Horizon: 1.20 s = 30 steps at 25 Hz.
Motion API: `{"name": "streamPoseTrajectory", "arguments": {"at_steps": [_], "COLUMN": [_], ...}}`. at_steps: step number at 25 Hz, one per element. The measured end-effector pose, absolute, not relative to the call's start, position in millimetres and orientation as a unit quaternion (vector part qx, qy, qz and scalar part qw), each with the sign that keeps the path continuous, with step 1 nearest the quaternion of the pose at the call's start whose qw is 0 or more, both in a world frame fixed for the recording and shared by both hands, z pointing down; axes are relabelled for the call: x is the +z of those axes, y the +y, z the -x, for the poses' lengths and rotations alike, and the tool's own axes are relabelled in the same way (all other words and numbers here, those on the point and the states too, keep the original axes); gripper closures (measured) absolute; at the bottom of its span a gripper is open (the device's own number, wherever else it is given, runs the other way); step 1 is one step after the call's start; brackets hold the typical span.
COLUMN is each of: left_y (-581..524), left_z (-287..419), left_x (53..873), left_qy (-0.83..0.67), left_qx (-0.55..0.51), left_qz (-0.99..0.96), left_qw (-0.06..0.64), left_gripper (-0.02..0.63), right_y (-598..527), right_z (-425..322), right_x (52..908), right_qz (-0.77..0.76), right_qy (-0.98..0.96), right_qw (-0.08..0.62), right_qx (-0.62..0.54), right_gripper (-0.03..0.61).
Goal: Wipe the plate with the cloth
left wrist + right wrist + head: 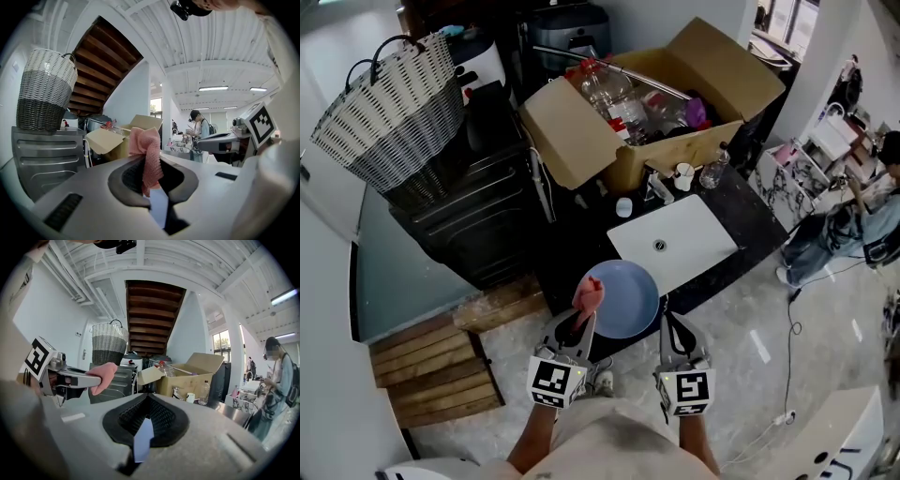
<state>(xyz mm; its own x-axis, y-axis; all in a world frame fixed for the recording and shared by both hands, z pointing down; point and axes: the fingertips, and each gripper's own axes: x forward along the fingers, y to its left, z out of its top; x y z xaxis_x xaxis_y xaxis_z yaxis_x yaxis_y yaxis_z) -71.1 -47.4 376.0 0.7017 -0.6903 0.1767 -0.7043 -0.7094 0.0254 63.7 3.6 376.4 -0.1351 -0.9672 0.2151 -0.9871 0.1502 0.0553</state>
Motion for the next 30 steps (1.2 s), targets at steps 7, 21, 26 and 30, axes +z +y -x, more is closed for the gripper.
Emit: {"name": "streamPoseTrajectory", "arguments": {"at_steps": [7, 21, 26, 30], "left_y": [-87, -138, -146, -149], "left_z": [61, 42, 32, 25], "left_x": [384, 408, 421, 436], "left_qy": [-0.369, -0.341, -0.327, -0.320], "left_qx": [0.083, 0.085, 0.098, 0.112], "left_qz": [-0.925, -0.934, -0.937, -0.937], "left_qw": [0.048, 0.072, 0.076, 0.078], "left_gripper": [0.581, 0.582, 0.581, 0.581], "right_y": [-36, -89, -101, -108], "right_z": [-68, -71, -72, -72], "right_x": [382, 406, 413, 424], "right_qz": [-0.651, -0.650, -0.645, -0.635], "right_qy": [-0.750, -0.745, -0.748, -0.755], "right_qw": [0.105, 0.131, 0.138, 0.146], "right_qx": [0.055, 0.071, 0.070, 0.075], "right_gripper": [0.577, 0.577, 0.577, 0.577]}}
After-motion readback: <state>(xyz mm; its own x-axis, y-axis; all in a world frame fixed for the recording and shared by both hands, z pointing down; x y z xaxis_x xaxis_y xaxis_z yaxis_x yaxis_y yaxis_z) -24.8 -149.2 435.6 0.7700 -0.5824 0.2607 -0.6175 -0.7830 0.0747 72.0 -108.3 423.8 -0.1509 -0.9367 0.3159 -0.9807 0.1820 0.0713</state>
